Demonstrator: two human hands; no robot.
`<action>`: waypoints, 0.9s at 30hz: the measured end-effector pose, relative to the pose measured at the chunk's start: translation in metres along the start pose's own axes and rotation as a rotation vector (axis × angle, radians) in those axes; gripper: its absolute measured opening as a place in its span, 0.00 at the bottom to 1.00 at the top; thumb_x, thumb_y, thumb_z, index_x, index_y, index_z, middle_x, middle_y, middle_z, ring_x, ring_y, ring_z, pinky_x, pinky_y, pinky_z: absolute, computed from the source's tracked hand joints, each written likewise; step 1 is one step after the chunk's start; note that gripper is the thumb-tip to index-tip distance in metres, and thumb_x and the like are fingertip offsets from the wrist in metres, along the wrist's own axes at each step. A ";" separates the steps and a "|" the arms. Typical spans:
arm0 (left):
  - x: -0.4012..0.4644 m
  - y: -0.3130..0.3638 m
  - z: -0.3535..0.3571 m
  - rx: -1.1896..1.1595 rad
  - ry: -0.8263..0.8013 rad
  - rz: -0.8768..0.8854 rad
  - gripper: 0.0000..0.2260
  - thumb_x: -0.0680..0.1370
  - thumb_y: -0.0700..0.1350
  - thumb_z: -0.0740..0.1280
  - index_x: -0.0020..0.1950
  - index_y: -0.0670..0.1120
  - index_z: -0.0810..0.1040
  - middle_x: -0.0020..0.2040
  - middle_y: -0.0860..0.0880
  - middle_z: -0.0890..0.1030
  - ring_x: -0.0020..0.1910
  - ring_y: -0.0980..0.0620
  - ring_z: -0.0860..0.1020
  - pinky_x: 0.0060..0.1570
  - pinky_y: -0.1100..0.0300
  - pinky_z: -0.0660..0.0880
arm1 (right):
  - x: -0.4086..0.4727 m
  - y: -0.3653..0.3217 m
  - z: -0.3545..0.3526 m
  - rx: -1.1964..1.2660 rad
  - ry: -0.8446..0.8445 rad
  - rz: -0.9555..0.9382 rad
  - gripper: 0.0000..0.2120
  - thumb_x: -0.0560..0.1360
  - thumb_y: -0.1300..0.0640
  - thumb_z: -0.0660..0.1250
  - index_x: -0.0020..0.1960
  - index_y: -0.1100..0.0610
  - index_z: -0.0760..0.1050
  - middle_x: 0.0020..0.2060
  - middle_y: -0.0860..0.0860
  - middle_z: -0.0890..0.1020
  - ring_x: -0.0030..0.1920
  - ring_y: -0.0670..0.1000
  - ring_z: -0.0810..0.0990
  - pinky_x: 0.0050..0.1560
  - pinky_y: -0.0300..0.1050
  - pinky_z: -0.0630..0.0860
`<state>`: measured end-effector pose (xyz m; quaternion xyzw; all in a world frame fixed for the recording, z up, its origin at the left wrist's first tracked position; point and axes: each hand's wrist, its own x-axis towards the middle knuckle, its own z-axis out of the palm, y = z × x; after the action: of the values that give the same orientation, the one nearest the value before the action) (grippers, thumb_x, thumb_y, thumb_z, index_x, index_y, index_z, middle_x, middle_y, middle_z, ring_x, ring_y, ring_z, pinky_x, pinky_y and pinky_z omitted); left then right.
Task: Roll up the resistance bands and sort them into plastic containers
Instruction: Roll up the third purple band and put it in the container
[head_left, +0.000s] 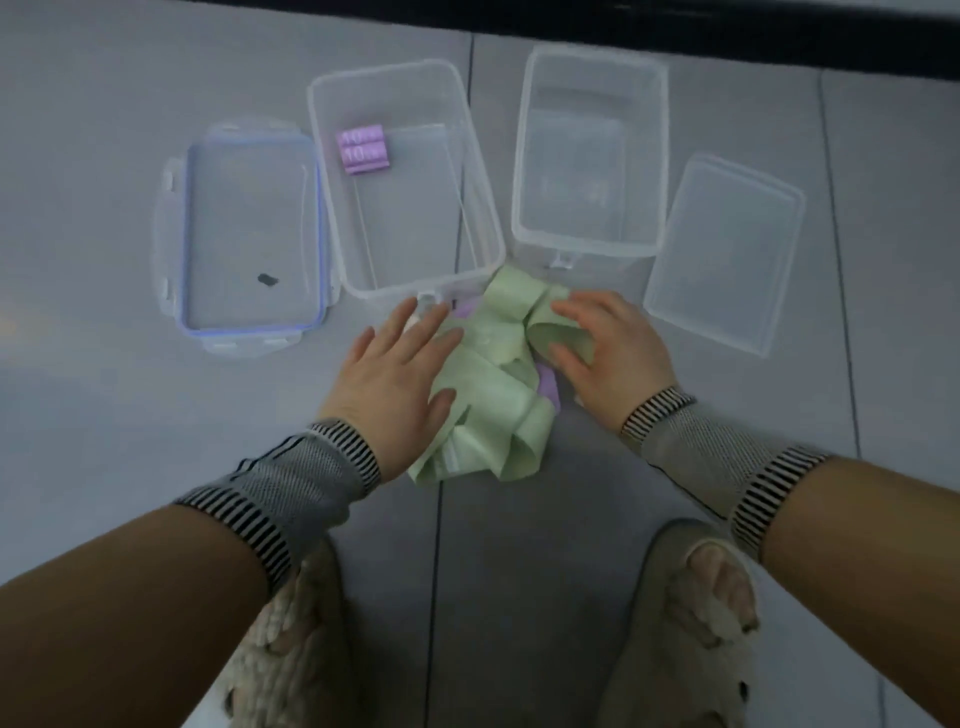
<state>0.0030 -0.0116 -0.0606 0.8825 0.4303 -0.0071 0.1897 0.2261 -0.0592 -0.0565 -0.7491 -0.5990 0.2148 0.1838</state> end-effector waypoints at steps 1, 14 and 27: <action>0.002 0.004 0.004 -0.010 -0.033 -0.034 0.26 0.76 0.51 0.63 0.74 0.47 0.63 0.77 0.48 0.56 0.76 0.45 0.52 0.70 0.41 0.58 | -0.004 0.005 0.002 -0.007 0.013 0.039 0.17 0.73 0.58 0.70 0.61 0.59 0.77 0.60 0.58 0.77 0.59 0.61 0.73 0.61 0.46 0.66; 0.035 0.019 0.023 0.142 -0.202 -0.274 0.18 0.77 0.51 0.60 0.68 0.53 0.69 0.59 0.47 0.74 0.59 0.43 0.71 0.56 0.51 0.68 | 0.011 0.013 0.028 -0.396 -0.217 0.088 0.20 0.75 0.46 0.61 0.67 0.46 0.69 0.60 0.52 0.77 0.61 0.58 0.67 0.58 0.52 0.63; 0.017 0.030 0.019 -0.175 0.171 -0.374 0.13 0.76 0.48 0.65 0.58 0.45 0.73 0.58 0.45 0.74 0.51 0.42 0.75 0.48 0.54 0.68 | -0.012 0.011 0.017 -0.271 0.004 -0.106 0.26 0.68 0.43 0.58 0.59 0.55 0.77 0.65 0.58 0.72 0.70 0.65 0.64 0.68 0.70 0.56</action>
<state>0.0398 -0.0220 -0.0710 0.7649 0.6000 0.0701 0.2238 0.2238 -0.0728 -0.0753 -0.7349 -0.6608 0.1206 0.0933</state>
